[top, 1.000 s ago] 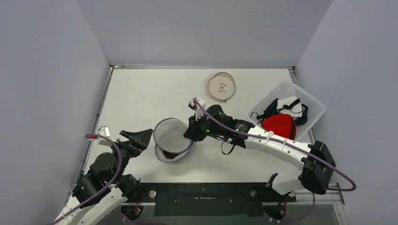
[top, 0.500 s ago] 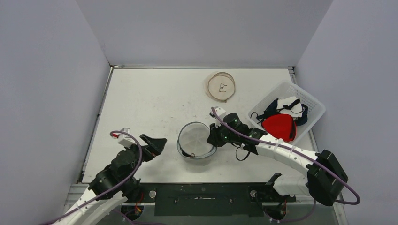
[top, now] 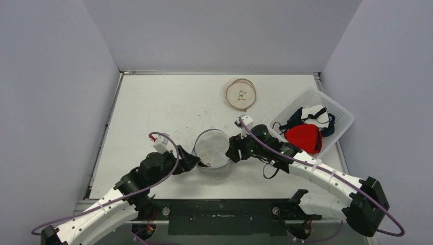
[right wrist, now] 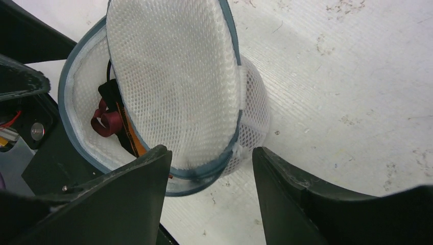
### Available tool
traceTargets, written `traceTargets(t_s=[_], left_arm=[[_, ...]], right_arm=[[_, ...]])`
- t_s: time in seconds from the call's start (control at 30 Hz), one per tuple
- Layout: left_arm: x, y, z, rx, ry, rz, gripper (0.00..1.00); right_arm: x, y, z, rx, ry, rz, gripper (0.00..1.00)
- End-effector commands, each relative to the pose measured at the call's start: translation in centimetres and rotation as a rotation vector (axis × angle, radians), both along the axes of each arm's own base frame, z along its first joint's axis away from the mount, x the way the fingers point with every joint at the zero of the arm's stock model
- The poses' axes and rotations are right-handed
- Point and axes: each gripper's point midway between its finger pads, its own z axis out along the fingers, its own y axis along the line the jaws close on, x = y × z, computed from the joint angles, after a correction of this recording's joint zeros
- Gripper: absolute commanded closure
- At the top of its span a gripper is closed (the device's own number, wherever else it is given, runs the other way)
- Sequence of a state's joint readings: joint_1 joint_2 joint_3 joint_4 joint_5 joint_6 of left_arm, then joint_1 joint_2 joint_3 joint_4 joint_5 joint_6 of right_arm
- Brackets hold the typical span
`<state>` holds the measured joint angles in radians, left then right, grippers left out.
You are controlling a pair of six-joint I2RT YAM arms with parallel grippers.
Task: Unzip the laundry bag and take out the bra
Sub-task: Adjust the laundry bag at the center of the board, then open the laundry bag at the center of the board.
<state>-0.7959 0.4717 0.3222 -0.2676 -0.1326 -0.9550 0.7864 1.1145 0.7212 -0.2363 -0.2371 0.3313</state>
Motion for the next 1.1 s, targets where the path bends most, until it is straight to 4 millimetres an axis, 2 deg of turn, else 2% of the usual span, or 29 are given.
traceTargets(t_s=[0.0, 0.13, 0.17, 0.2, 0.37, 0.47, 0.53, 0.63, 0.7, 0.8, 0.93, 1.07], left_arm=[[0.8, -1.1, 1.9, -0.032, -0.07, -0.041, 0.16], [1.3, -0.7, 1.2, 0.004, -0.055, -0.014, 0.26], [1.6, -0.2, 0.8, 0.027, -0.042, 0.009, 0.35], [1.6, 0.0, 0.7, 0.034, -0.037, 0.019, 0.38], [1.9, 0.3, 0.1, 0.055, -0.033, 0.032, 0.49], [2.0, 0.1, -0.6, 0.069, -0.021, 0.021, 0.59], [2.0, -0.1, -1.2, 0.076, -0.011, 0.011, 0.7], [2.0, -0.2, -1.7, 0.087, -0.006, 0.004, 0.83], [1.9, -0.3, -1.8, 0.083, -0.016, -0.002, 0.88], [2.0, -0.5, -1.3, 0.058, -0.054, -0.012, 0.99], [2.2, -1.2, 0.6, -0.02, -0.141, -0.033, 1.0], [2.1, -2.1, 2.4, -0.1, -0.22, -0.067, 1.0]], right_arm=[[0.0, -1.0, 1.7, 0.004, -0.045, -0.046, 0.38], [-0.3, -1.4, 3.2, 0.001, -0.075, -0.064, 0.36], [-0.6, -1.2, 4.2, 0.008, -0.1, -0.072, 0.36], [-0.8, -1.0, 4.8, 0.014, -0.112, -0.075, 0.36], [-1.8, 1.0, 7.5, 0.044, -0.181, -0.077, 0.36], [-2.2, 2.5, 8.9, 0.091, -0.203, -0.076, 0.37], [-2.4, 3.5, 9.6, 0.124, -0.209, -0.077, 0.38], [-2.3, 4.9, 9.9, 0.154, -0.204, -0.09, 0.39], [-2.2, 6.0, 9.9, 0.167, -0.195, -0.095, 0.4], [-1.9, 7.7, 10.0, 0.183, -0.173, -0.126, 0.4], [-1.6, 10.1, 9.3, 0.186, -0.129, -0.187, 0.37], [-1.1, 11.2, 8.8, 0.209, -0.093, -0.267, 0.31]])
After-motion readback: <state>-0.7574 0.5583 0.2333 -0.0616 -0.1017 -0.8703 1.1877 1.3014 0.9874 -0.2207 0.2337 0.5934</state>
